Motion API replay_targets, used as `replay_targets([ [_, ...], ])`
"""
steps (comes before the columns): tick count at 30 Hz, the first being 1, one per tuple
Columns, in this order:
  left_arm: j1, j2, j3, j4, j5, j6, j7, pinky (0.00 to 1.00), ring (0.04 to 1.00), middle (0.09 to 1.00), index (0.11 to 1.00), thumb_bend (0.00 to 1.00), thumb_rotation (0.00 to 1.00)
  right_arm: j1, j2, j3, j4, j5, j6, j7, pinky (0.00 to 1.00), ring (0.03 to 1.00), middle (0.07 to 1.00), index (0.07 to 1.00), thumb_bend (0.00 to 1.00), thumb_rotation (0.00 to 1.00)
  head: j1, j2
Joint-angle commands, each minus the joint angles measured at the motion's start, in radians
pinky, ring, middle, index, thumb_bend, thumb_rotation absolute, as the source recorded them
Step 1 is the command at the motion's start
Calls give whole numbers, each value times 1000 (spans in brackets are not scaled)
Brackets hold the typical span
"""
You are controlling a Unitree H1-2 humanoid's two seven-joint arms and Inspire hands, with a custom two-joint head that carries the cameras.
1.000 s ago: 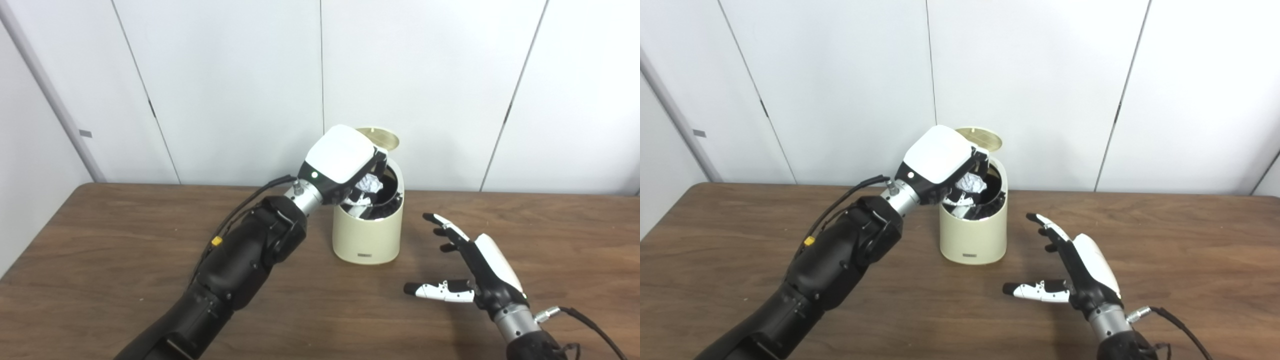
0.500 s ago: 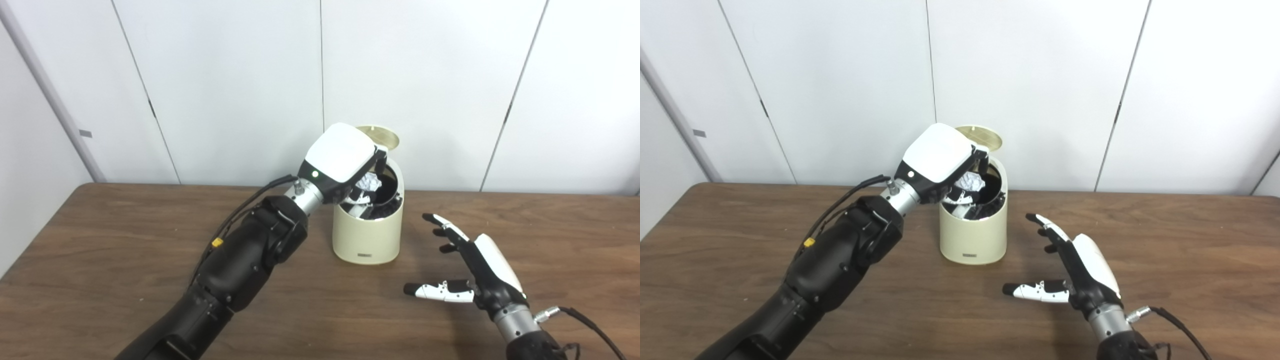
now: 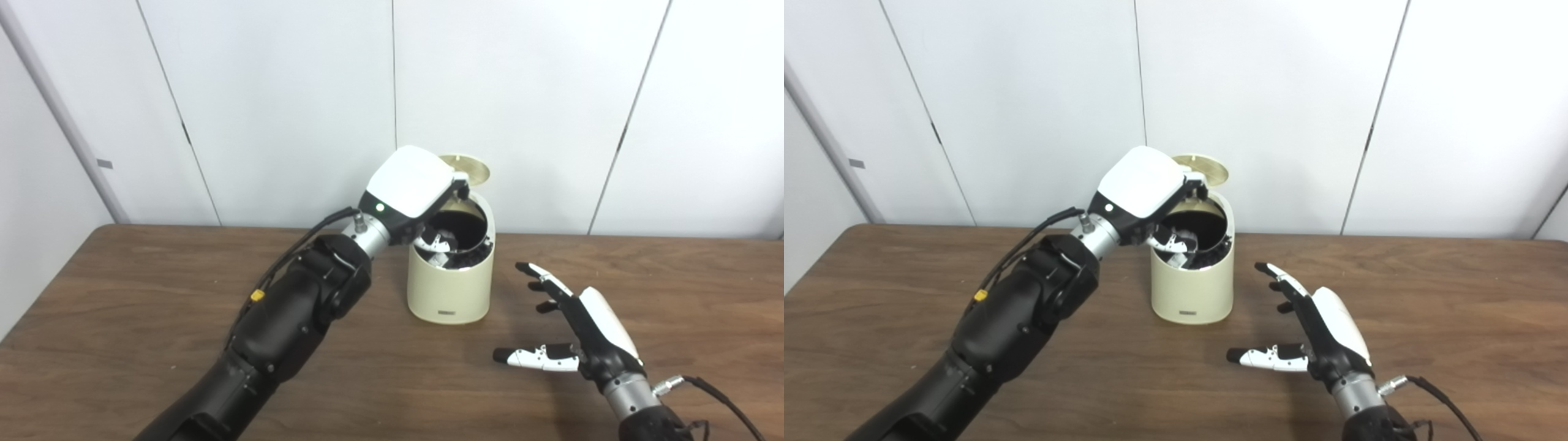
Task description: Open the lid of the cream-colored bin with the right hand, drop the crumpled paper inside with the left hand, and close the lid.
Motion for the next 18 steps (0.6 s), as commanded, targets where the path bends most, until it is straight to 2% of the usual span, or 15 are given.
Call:
replay_targets([
  [1,-44,6,19,-44,-1,14,6,417,548,637,673,997,373,-29,-4,-2,-20,-9,-28,-27,692,844,904,884,805,355,-1,1],
  [14,-41,8,23,-48,-5,14,10,429,554,634,672,992,347,-27,-2,-6,-30,0,-27,-21,690,846,907,885,796,331,4,8],
  [17,-31,0,40,-51,-48,4,24,424,538,611,637,938,276,-29,4,-14,-33,9,-31,-31,710,854,915,889,784,339,3,4],
  [18,-20,-13,62,-60,-96,3,27,425,535,605,626,916,250,-33,6,-21,-27,12,-48,-47,715,855,916,890,781,347,3,4],
])
